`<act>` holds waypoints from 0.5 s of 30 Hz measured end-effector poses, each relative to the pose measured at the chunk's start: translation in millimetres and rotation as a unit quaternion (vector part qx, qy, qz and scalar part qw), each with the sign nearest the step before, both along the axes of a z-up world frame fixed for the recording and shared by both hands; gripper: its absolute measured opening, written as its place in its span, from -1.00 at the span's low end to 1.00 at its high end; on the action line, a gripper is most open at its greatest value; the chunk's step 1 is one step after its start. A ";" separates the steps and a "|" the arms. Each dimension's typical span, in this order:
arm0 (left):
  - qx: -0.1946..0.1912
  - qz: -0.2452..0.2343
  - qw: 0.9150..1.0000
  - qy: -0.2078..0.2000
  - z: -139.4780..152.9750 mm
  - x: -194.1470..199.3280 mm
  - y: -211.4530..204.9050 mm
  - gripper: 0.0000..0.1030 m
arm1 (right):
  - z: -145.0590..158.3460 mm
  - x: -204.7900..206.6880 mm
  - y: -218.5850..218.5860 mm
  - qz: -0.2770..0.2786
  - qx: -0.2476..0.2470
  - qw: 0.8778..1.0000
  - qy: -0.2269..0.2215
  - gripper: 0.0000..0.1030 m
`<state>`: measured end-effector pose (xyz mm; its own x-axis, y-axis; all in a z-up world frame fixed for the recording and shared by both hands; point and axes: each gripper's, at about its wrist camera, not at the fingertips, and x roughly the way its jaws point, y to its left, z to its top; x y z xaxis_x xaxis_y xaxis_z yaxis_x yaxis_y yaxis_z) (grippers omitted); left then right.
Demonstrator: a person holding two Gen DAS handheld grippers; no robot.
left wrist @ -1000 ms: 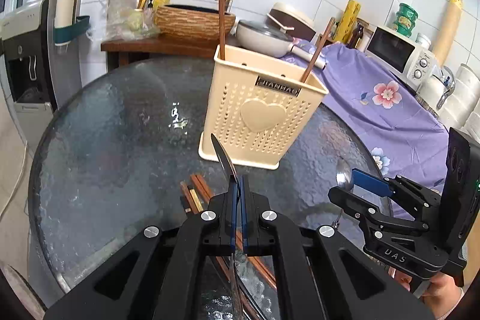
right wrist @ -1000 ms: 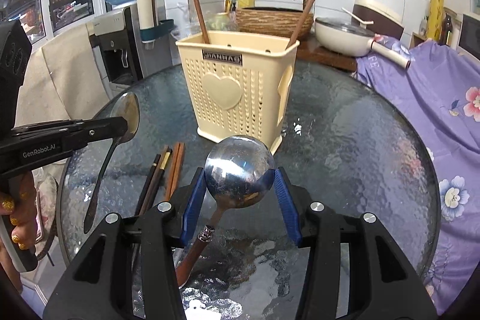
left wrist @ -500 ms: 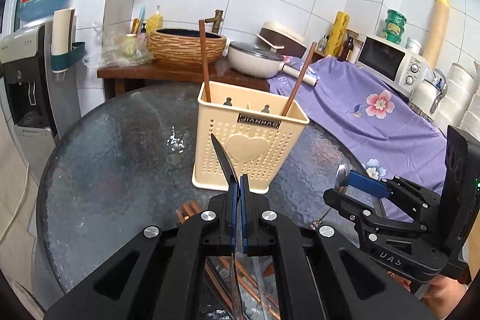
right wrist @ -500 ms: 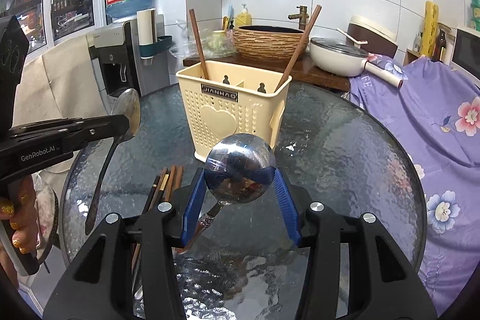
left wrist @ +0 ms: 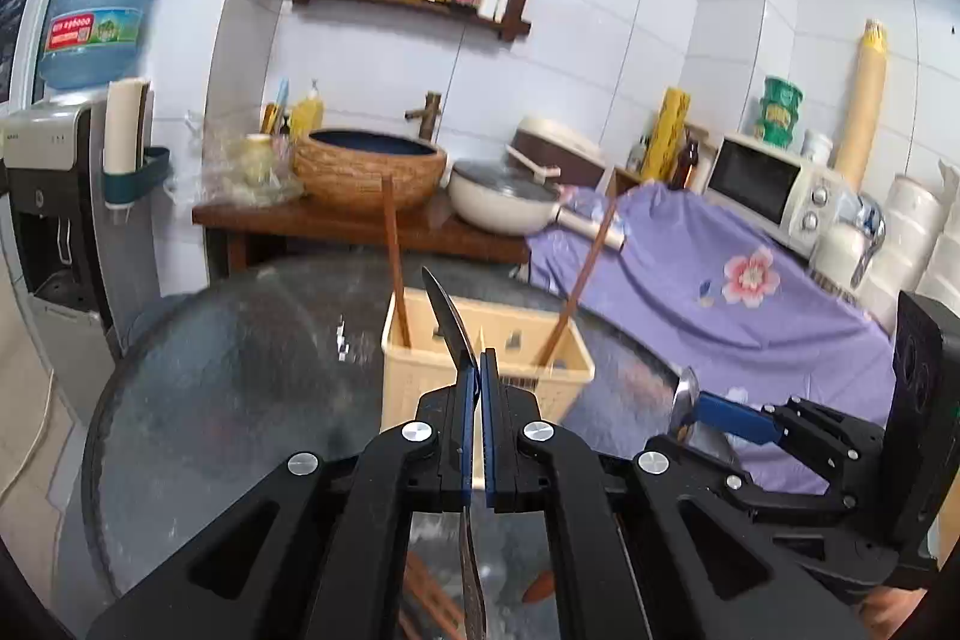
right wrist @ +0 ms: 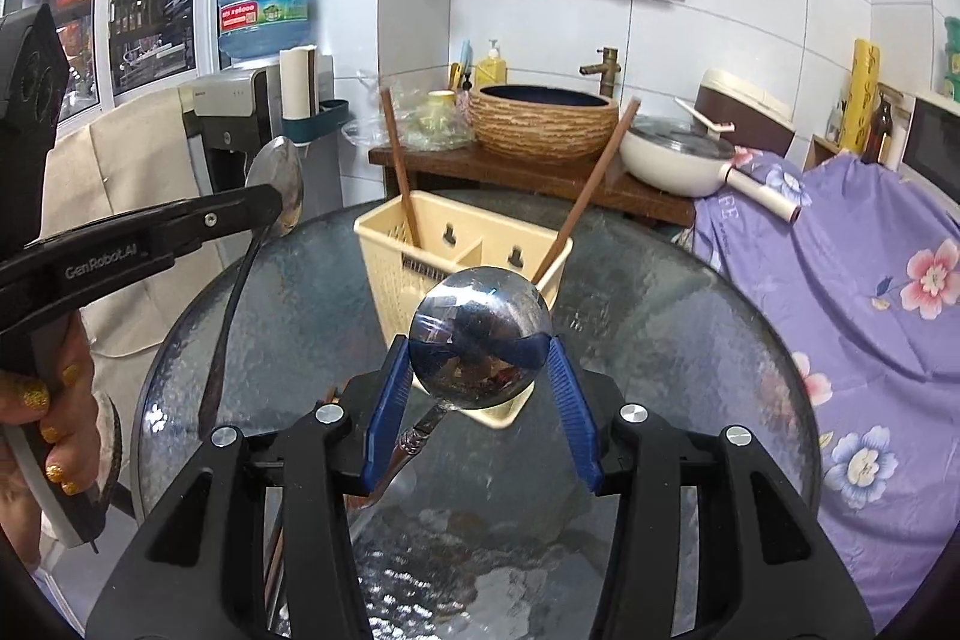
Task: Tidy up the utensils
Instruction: 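Lift the silver spoon and ladle and carry both over the cream holder, then lower the spoon and ladle into the holder and open both tools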
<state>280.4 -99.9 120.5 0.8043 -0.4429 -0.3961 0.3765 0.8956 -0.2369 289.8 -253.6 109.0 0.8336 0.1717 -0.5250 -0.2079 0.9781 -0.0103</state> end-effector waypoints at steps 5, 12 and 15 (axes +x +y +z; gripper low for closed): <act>-0.014 -0.004 0.999 -0.039 25.9 15.5 -8.5 -0.97 | 30.2 16.2 -0.6 -0.007 -0.010 1.000 -0.021 -0.08; -0.018 0.008 0.998 -0.064 46.9 50.5 -22.2 -0.97 | 76.7 45.8 -4.2 -0.026 -0.019 0.999 -0.044 -0.08; -0.022 0.020 0.997 -0.066 50.4 69.6 -23.8 -0.97 | 92.2 58.9 -6.7 -0.037 -0.025 0.998 -0.050 -0.08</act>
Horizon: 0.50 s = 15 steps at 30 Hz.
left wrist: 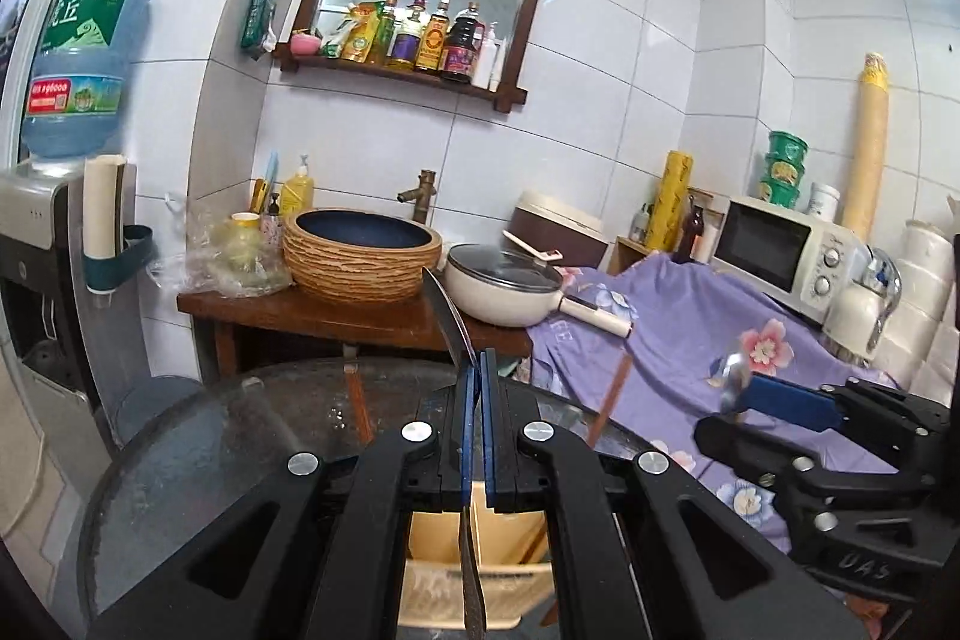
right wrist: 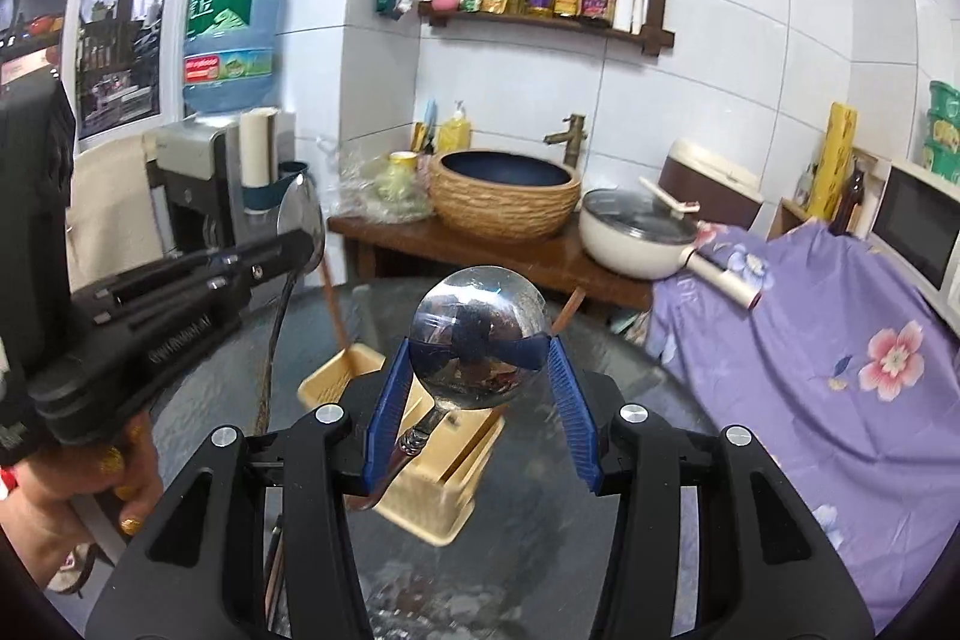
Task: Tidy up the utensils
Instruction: 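Lower the spoon and ladle into the holder and open both tools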
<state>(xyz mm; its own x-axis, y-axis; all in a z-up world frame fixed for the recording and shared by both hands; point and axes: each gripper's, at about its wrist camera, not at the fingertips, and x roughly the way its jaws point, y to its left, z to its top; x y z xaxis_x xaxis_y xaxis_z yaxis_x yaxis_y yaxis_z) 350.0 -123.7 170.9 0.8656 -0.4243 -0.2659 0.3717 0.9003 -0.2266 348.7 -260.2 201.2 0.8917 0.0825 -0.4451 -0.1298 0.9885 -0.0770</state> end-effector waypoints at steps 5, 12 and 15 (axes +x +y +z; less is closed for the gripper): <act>-0.014 0.009 1.000 -0.007 1.0 32.9 -1.8 -0.97 | 11.8 27.3 -5.0 -0.027 -0.012 1.000 -0.002 -0.08; -0.026 0.013 0.999 0.017 -27.3 65.7 -4.6 -0.97 | -4.9 53.1 -2.2 -0.039 -0.033 0.999 0.002 -0.08; -0.028 0.016 0.999 0.015 -41.3 62.4 -2.6 -0.97 | -19.8 52.9 5.2 -0.032 -0.053 0.998 0.000 -0.08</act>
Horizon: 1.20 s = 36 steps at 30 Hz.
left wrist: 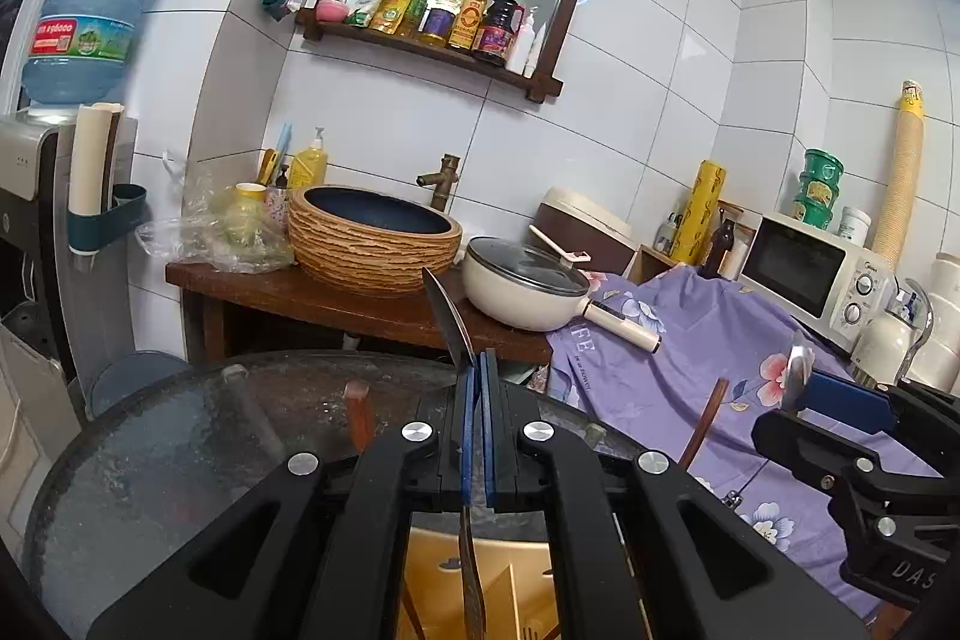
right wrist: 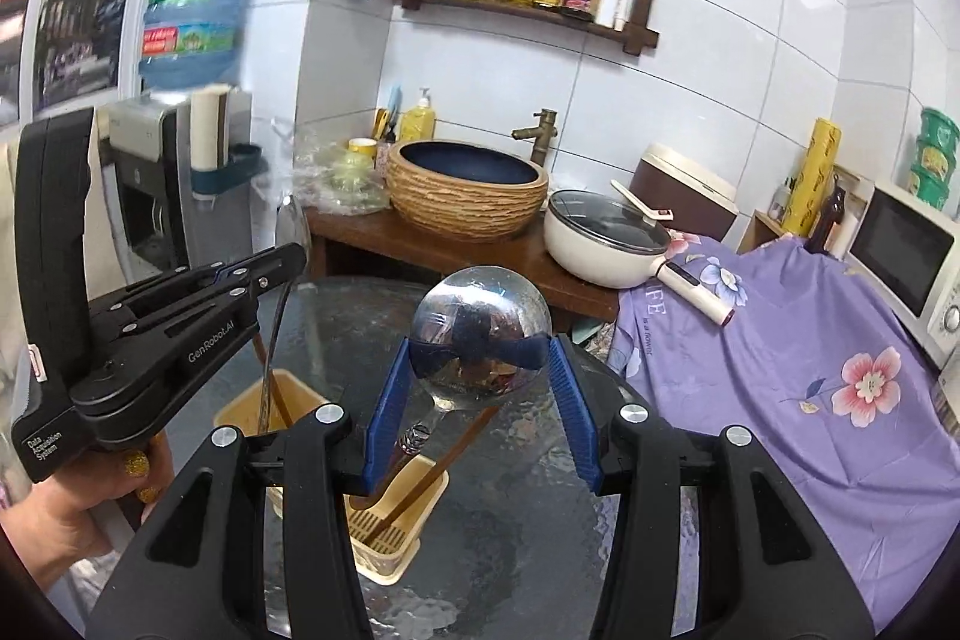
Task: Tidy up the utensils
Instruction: 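Lower the spoon and ladle into the holder and open both tools, then move both tools back down to the utensils on the table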
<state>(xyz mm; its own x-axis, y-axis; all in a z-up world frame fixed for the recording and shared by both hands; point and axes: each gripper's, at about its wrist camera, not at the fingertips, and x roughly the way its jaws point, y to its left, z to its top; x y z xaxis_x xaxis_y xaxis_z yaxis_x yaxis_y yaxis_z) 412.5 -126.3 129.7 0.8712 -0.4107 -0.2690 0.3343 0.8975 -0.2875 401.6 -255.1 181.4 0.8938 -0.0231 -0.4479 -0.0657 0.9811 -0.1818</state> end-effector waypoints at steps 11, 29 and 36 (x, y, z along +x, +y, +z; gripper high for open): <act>0.010 0.000 1.000 -0.002 -20.7 -15.0 2.2 -0.97 | -34.1 -4.4 19.2 0.015 -0.030 0.999 0.008 -0.08; 0.045 -0.001 0.999 0.026 -59.1 -36.7 8.6 -0.43 | -83.3 -5.4 26.2 0.018 -0.033 0.999 0.033 -0.07; 0.043 0.005 0.999 -0.004 -44.2 -57.5 23.9 -0.07 | -77.0 -17.2 16.7 0.017 -0.013 1.000 0.013 0.04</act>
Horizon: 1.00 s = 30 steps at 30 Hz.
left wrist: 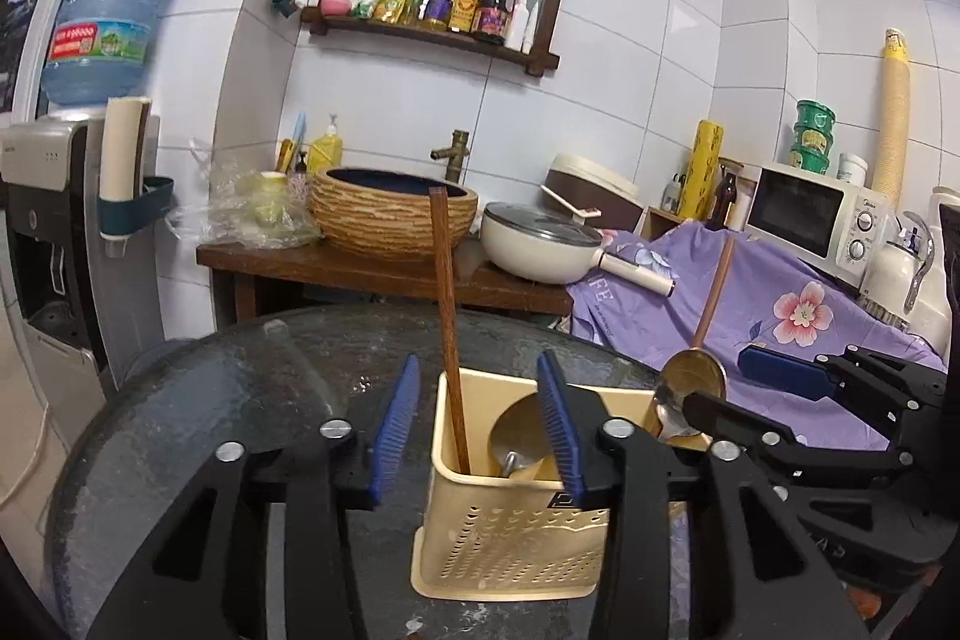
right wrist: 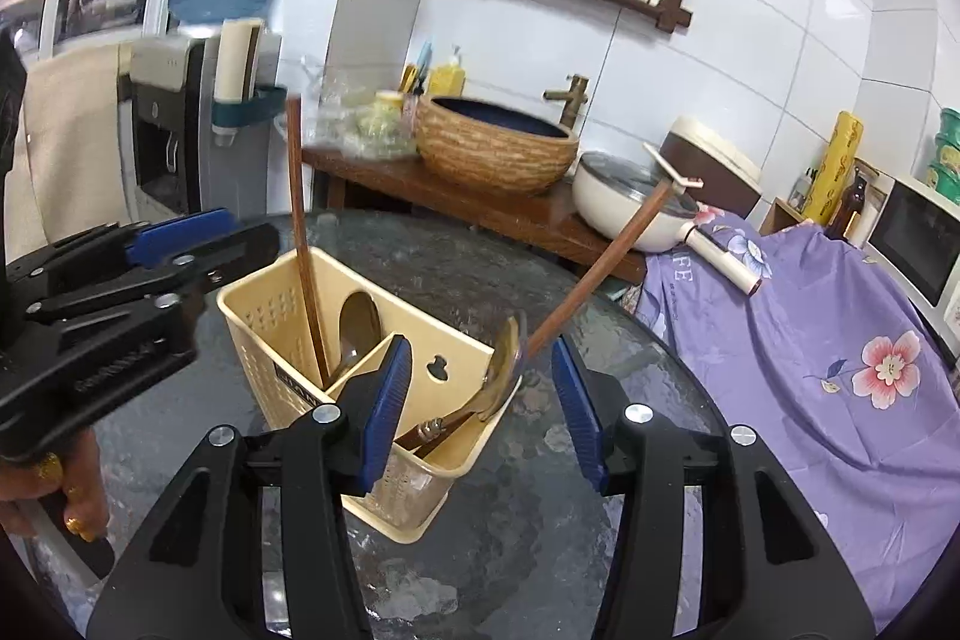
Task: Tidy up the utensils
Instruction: 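Move both tools back down to the utensils on the table, then close the left tool on a black chopstick while the right tool grasps a clear spoon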
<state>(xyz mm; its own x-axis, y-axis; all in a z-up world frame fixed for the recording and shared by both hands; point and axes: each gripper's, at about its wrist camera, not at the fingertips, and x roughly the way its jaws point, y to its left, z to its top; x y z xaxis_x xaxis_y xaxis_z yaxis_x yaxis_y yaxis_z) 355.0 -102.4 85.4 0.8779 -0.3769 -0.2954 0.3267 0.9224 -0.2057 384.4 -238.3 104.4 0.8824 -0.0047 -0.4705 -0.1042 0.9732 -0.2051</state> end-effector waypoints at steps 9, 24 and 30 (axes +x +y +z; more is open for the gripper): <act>0.041 0.054 0.997 0.044 -7.2 -44.3 23.8 0.57 | -6.3 -56.7 1.7 0.024 0.038 0.999 0.004 0.10; 0.128 0.038 0.963 0.232 -106.2 -75.3 40.4 0.28 | -118.1 -87.6 29.0 0.032 0.095 0.982 0.163 0.10; 0.142 0.025 0.957 0.251 -121.3 -80.3 38.7 0.06 | -141.0 -78.7 40.0 0.027 0.099 0.976 0.193 0.11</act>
<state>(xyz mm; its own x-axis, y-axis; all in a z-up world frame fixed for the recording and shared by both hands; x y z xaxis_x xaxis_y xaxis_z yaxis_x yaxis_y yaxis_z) 274.7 -63.7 -35.9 0.6129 -0.1791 -0.7696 0.2057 0.9766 -0.0634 305.7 -198.4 -36.6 0.6355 0.1619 -0.7549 -0.1889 0.9807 0.0513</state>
